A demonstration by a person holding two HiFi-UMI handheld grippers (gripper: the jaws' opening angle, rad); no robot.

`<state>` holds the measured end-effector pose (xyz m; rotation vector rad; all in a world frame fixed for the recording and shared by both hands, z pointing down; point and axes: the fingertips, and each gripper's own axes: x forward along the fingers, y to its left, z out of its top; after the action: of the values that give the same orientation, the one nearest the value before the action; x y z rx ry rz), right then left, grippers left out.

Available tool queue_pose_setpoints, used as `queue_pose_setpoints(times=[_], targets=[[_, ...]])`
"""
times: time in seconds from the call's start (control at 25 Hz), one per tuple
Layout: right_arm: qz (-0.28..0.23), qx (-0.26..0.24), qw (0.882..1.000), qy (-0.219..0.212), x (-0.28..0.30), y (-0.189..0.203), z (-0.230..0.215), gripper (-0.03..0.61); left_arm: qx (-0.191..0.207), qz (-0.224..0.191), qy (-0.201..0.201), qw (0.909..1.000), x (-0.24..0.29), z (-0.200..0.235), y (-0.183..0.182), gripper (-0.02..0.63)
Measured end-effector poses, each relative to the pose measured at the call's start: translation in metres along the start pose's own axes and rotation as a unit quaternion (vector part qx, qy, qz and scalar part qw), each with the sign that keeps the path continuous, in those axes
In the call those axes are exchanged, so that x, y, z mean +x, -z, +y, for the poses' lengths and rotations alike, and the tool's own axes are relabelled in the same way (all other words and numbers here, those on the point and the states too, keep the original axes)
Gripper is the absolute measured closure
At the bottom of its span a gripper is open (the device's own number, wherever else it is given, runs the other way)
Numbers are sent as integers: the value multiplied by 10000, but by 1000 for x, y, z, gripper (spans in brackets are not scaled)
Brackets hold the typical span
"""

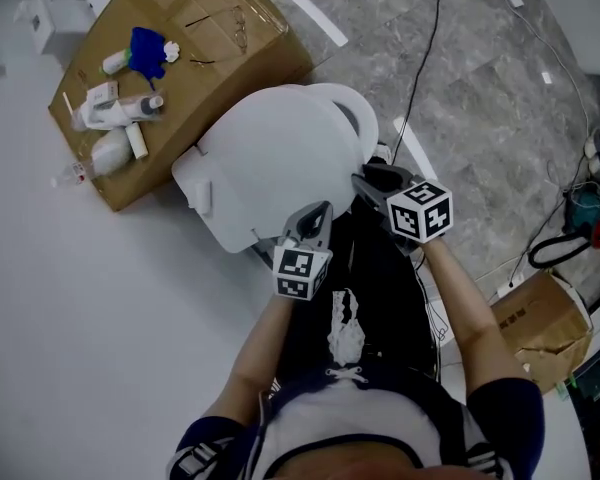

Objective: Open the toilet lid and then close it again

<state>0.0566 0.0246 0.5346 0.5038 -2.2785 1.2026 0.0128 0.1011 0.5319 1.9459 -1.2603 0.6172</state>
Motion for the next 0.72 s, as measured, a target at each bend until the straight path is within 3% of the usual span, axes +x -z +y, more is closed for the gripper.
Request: queue_pose_setpoints(times=[0.44, 0.72], targets=[[-24, -521, 9984, -237, -9, -12, 70, 466, -105, -554, -148, 9983, -59, 12, -20, 606], [-93, -724, 9969, -309, -10, -14, 113, 472, -332, -936, -298, 9946, -110, 35, -59, 601]])
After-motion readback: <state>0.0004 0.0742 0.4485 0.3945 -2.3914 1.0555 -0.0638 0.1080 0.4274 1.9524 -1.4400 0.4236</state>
